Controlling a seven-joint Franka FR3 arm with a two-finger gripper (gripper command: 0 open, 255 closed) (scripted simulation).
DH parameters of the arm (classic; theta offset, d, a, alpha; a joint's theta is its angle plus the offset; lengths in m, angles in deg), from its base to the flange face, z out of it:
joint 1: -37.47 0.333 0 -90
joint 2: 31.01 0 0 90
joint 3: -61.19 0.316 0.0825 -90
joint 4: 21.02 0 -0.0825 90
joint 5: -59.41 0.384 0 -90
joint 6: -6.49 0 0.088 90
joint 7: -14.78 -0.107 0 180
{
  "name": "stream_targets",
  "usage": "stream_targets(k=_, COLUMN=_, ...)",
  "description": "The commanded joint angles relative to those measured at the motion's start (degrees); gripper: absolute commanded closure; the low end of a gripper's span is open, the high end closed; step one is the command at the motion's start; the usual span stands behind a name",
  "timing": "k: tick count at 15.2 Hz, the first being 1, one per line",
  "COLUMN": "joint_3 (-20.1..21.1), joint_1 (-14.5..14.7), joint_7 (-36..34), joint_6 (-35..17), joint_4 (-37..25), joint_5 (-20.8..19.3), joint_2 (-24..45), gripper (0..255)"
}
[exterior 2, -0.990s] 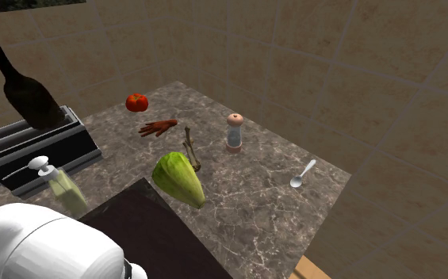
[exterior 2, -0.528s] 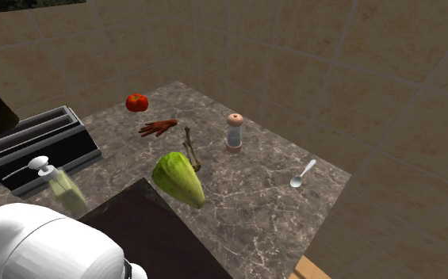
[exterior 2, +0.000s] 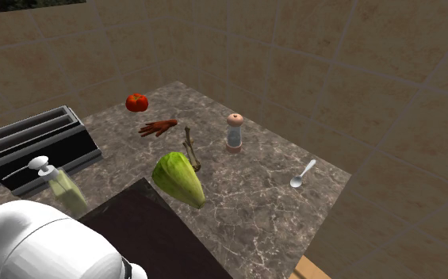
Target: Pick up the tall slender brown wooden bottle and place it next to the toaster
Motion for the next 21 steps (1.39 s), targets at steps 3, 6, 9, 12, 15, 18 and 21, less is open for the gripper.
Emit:
stream_targets(k=3, joint_3=2.86, joint_1=-0.38, joint_7=-2.99, joint_6=-1.08, joint_4=0.20, joint_5=1.01, joint_2=-0.33, gripper=255)
stream_targets(k=6, joint_3=-0.82, joint_1=1.95, joint_7=-0.83, joint_6=-3.59, joint_4=6.08, joint_5=2.36, joint_2=-3.76, gripper=255)
stream_targets(k=9, joint_3=-3.19, joint_1=3.67, joint_7=0.86, joint_6=-5.93, joint_4=11.30, joint_5=3.34, joint_2=-6.66, gripper=255)
stream_targets(k=12, joint_3=-4.79, joint_1=5.03, joint_7=2.25, joint_6=-8.13, joint_4=16.04, joint_5=4.13, joint_2=-9.19, gripper=255)
stream_targets(k=15, joint_3=-5.90, joint_1=6.16, joint_7=3.41, joint_6=-10.25, joint_4=20.42, joint_5=4.81, joint_2=-11.45, gripper=255)
stream_targets(k=18, joint_3=-6.64, joint_1=7.15, joint_7=4.40, joint_6=-12.29, joint_4=24.49, joint_5=5.44, joint_2=-13.49, gripper=255)
stream_targets(k=21, joint_3=-7.12, joint_1=8.02, joint_7=5.27, joint_6=-14.28, joint_4=28.32, joint_5=6.05, joint_2=-15.35, gripper=255)
